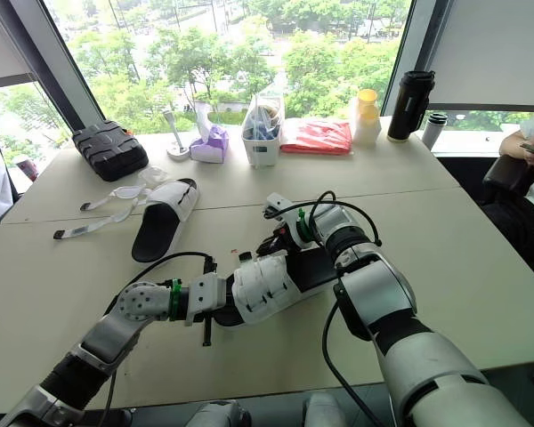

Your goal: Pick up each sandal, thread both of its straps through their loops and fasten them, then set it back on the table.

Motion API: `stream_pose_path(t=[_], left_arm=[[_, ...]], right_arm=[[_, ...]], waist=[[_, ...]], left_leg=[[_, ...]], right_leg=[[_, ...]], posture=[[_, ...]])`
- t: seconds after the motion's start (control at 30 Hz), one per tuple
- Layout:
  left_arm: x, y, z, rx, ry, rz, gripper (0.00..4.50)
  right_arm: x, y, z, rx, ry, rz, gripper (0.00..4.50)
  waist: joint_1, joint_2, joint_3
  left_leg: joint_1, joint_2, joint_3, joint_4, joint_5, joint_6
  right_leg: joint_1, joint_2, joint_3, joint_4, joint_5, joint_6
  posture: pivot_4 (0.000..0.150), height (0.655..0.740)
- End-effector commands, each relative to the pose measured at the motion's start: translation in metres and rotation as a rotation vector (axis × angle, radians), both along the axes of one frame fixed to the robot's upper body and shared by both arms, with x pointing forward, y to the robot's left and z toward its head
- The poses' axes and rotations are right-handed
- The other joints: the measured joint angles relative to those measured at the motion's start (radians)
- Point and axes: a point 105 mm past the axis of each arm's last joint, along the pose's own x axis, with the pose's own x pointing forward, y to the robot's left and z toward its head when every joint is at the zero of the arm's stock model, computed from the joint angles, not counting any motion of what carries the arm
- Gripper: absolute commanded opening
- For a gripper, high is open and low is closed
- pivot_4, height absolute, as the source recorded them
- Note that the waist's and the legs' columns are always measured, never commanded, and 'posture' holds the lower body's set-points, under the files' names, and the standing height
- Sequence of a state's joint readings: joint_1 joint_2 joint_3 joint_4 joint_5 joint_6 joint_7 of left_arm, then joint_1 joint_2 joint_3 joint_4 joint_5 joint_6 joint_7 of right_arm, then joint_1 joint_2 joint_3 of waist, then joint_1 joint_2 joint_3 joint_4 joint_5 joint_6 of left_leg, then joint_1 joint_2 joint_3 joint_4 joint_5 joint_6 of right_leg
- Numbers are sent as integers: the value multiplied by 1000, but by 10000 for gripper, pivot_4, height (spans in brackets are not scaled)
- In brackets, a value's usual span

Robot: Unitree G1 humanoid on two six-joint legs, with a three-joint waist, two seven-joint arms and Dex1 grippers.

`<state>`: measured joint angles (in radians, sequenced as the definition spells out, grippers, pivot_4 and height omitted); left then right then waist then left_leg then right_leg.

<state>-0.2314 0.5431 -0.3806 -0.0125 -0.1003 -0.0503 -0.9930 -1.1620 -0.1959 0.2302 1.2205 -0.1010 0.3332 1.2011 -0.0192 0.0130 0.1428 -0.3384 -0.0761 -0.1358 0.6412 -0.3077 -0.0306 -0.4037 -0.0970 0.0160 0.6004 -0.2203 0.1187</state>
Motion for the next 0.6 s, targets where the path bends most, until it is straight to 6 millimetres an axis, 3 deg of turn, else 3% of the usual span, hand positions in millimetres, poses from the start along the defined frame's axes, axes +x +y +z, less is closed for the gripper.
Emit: stream_pose_path(t=[0.03, 0.1, 0.23, 0.37, 0.47, 0.6], left_arm=[[-39, 17, -78, 236, 269, -17, 0], [-39, 16, -78, 233, 270, -15, 0], [-39, 16, -78, 232, 269, -14, 0], [-38, 16, -77, 233, 268, -14, 0], [-36, 16, -76, 234, 263, -14, 0], [-35, 19, -76, 237, 258, -14, 0]], right_arm=[[7, -6, 5, -20, -92, 5, 24583], [7, -10, 7, -52, -176, 63, 33896], [5, -18, 7, -131, -317, 180, 33896], [12, -28, 15, -177, -445, 189, 33896], [24, -51, 64, -100, -558, 104, 33896], [11, -69, 86, -74, -667, 154, 33896]], waist=[[1, 0, 0], [1, 0, 0], [1, 0, 0], [3, 0, 0], [6, 1, 1], [5, 0, 1]], left_leg=[[0, 0, 0, 0, 0, 0], [0, 0, 0, 0, 0, 0], [0, 0, 0, 0, 0, 0], [0, 0, 0, 0, 0, 0], [-1, 0, 0, 0, 0, 0], [-1, 0, 0, -1, 0, 0]], right_leg=[[0, 0, 0, 0, 0, 0], [0, 0, 0, 0, 0, 0], [0, 0, 0, -1, 0, 0], [0, 0, 0, -1, 0, 0], [0, 0, 0, -1, 0, 0], [0, 0, 0, -2, 0, 0]], posture=[[1500, 7400], [1500, 7400], [1500, 7400], [1500, 7400], [1500, 7400], [1500, 7400]])
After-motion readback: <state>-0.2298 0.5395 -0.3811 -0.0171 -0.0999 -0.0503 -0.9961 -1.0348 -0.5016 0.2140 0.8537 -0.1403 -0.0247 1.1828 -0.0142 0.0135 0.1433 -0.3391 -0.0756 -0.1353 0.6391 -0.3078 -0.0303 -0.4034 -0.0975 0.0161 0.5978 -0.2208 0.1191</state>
